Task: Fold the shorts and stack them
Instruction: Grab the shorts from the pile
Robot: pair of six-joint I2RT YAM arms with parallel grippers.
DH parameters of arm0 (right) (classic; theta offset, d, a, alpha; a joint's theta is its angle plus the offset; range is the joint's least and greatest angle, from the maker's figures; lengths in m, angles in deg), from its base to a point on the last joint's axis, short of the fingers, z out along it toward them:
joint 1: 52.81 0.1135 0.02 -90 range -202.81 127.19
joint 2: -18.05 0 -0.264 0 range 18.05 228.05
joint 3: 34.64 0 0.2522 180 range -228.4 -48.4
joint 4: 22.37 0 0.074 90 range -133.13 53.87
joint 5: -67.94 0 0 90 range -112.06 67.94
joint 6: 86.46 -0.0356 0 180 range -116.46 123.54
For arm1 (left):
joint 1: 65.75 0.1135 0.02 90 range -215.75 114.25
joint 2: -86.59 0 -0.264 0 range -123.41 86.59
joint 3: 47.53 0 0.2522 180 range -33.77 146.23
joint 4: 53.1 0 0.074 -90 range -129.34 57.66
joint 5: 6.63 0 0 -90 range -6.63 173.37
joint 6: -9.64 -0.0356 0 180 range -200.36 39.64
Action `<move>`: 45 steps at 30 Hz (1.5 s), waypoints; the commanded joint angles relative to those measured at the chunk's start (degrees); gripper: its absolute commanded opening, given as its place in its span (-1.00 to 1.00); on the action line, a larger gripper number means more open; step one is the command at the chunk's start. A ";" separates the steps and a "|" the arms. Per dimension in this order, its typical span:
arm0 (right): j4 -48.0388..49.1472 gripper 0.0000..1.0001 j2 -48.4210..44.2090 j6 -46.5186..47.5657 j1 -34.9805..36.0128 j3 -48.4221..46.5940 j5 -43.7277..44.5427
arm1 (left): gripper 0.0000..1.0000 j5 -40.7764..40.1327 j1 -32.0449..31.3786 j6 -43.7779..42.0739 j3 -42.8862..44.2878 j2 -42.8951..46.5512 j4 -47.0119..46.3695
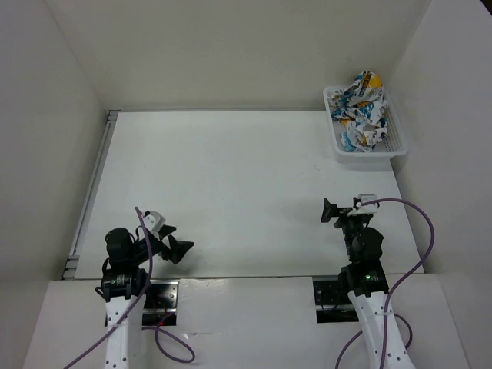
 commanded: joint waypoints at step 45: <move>0.99 0.99 97.28 15.64 -4.98 -85.83 6.93 | 1.00 -25.07 -15.77 -0.25 73.97 -90.08 -2.15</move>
